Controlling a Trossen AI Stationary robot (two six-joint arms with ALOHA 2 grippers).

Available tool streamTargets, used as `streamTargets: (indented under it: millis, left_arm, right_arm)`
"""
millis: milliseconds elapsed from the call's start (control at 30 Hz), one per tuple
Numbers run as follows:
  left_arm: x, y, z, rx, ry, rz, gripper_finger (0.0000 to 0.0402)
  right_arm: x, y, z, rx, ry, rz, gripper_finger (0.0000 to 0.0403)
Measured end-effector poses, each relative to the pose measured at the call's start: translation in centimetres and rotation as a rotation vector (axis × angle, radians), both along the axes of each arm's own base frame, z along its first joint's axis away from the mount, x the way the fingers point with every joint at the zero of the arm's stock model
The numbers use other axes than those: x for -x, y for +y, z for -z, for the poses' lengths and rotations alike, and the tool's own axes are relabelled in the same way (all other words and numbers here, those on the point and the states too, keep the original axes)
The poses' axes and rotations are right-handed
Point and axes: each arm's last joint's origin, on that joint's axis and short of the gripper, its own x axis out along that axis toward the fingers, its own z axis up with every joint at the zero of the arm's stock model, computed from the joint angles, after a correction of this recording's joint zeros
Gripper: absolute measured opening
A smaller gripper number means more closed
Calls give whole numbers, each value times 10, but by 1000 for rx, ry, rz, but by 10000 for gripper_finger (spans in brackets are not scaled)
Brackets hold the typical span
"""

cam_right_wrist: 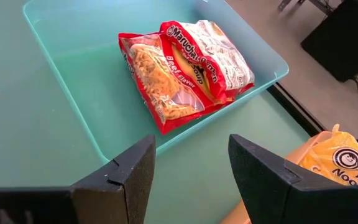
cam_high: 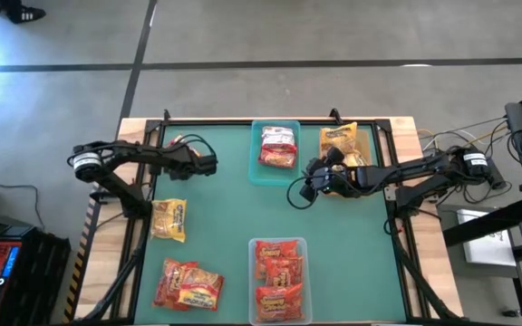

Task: Sort Maruchan noodles
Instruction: Put the top red noodle pack into the transparent green bin

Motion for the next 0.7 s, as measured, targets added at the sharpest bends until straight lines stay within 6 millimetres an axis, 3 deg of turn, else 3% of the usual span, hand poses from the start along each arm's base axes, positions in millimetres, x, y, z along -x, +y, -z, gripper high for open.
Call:
streamTargets:
  millis: [333,700]
  left_arm:
    - [-5,8,-1,-99,-58,-23,75]
    - [-11,11,11,-77,-65,-31,75]
  right_arm:
    - [0,0,0,1,1,-1,194]
    - [0,0,0,-3,-3,3,194]
